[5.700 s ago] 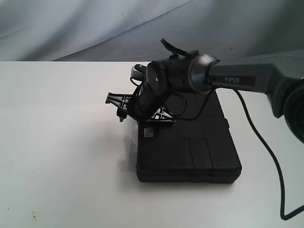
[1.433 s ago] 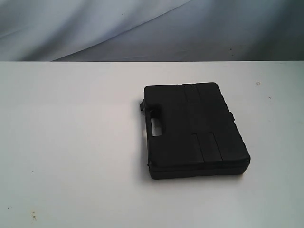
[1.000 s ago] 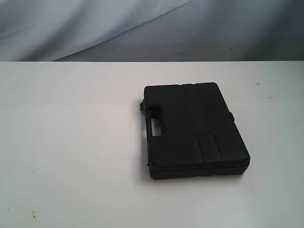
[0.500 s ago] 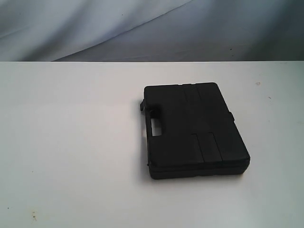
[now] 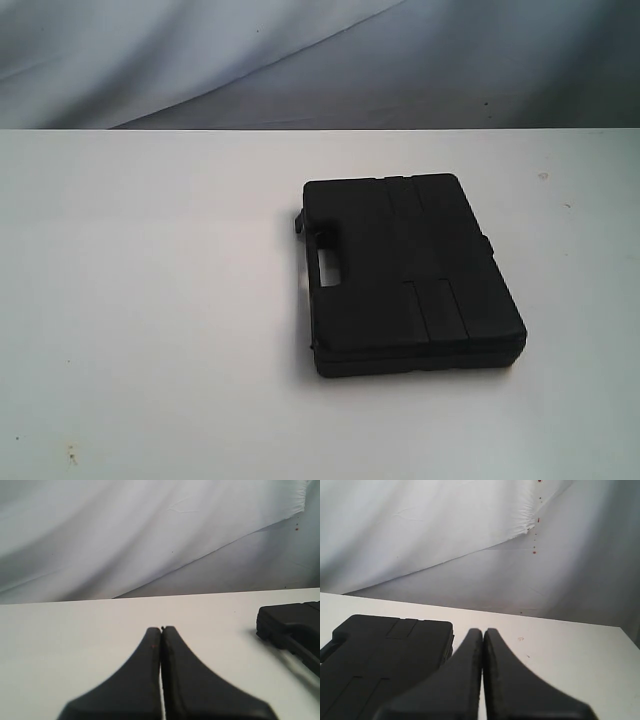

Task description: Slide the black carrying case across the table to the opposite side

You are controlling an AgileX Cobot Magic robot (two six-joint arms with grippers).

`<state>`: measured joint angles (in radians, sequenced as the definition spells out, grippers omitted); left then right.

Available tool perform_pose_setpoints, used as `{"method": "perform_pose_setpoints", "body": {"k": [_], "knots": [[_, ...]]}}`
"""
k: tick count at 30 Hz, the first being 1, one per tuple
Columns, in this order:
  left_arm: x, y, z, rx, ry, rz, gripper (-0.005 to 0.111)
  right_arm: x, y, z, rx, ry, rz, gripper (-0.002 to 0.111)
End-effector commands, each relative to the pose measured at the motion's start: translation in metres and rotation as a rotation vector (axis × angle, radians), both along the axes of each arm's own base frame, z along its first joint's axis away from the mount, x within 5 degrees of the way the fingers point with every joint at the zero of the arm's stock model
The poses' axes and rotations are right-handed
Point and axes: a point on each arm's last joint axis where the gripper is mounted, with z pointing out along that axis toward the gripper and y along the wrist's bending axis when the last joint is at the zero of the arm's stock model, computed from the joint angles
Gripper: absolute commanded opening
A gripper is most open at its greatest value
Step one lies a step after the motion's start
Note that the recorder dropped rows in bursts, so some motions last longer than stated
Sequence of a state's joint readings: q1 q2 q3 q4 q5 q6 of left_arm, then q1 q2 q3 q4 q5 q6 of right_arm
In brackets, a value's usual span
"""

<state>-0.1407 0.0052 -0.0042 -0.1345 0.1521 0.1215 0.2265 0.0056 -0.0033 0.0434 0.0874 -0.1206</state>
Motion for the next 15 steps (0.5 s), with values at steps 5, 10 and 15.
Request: {"method": "perform_pose_setpoints", "body": {"k": [5,10,15], "knots": [[-0.0002,0.0002,-0.0007,-0.010,-0.005,0.003,0.000,-0.0002,-0.0005,-0.0014,0.031,0.012,-0.008,0.000],[-0.0002,0.0002,-0.0007,-0.010,-0.005,0.003,0.000,-0.0002,-0.0005,-0.0016,0.032,0.014,-0.008,0.000],[-0.0002,0.0002,-0.0007,-0.010,-0.005,0.003,0.000,-0.0002,-0.0005,-0.0013,0.033,0.011,-0.008,0.000]]}}
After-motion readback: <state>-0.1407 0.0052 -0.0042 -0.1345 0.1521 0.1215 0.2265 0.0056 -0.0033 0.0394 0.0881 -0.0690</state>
